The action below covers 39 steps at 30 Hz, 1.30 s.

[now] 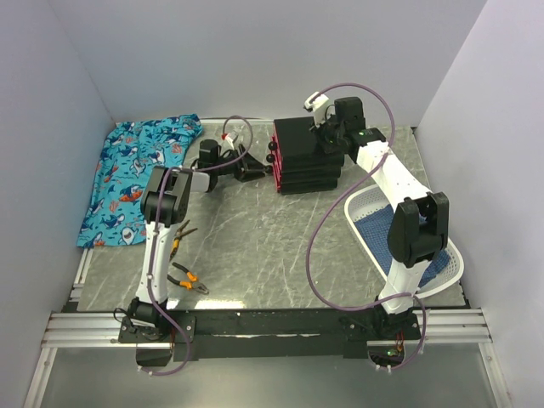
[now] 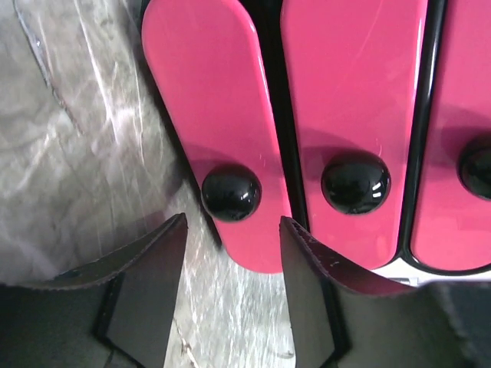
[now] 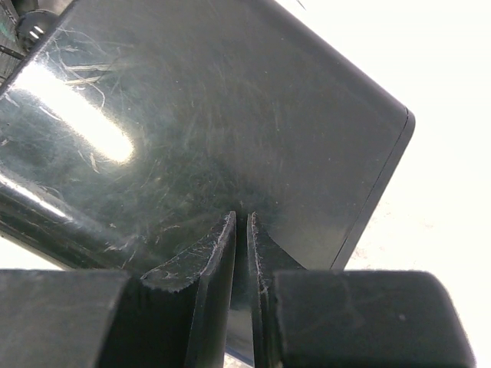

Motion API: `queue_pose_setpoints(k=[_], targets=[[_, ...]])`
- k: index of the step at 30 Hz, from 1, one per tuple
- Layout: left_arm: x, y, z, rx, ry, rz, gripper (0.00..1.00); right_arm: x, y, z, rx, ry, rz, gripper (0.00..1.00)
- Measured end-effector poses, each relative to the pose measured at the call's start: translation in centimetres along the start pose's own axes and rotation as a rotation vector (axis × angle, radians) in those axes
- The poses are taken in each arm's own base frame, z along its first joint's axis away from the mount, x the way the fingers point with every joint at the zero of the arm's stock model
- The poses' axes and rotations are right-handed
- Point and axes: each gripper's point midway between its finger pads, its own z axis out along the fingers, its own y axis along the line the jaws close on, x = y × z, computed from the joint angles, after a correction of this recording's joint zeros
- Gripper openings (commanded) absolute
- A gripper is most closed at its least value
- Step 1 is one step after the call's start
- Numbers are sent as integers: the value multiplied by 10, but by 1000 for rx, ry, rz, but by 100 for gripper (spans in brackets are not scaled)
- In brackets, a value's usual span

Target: Sort the tools into containers

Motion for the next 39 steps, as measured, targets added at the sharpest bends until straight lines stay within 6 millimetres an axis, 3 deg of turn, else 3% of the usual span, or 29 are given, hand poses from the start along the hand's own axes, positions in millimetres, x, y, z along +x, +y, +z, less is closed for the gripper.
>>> queue_pose_setpoints(k=[6, 11, 18, 22, 26, 27, 34, 39], targets=[[0, -1, 13, 25, -3, 6, 48, 1, -3, 0, 14, 6, -3, 19], [6, 0, 21, 34, 1, -2, 31, 2, -4, 1, 23, 7, -7, 19], [4, 2, 11, 27, -16, -4, 21, 3, -8, 2, 42, 4, -20, 19], [-3, 9, -22, -19, -34, -17, 22, 3, -9, 3, 50, 1, -29, 19], [-10, 20, -63, -79, -43, -40, 69, 2, -10, 4, 52, -3, -32, 19], [-13, 24, -71, -109, -56, -45, 73, 2, -10, 5, 52, -3, -32, 19], [-26, 23, -112, -318, -96, 23, 77, -3, -13, 10, 52, -9, -28, 20], [-12, 19, -175, -559, -50, 116, 74, -3, -13, 10, 50, -9, -27, 20]])
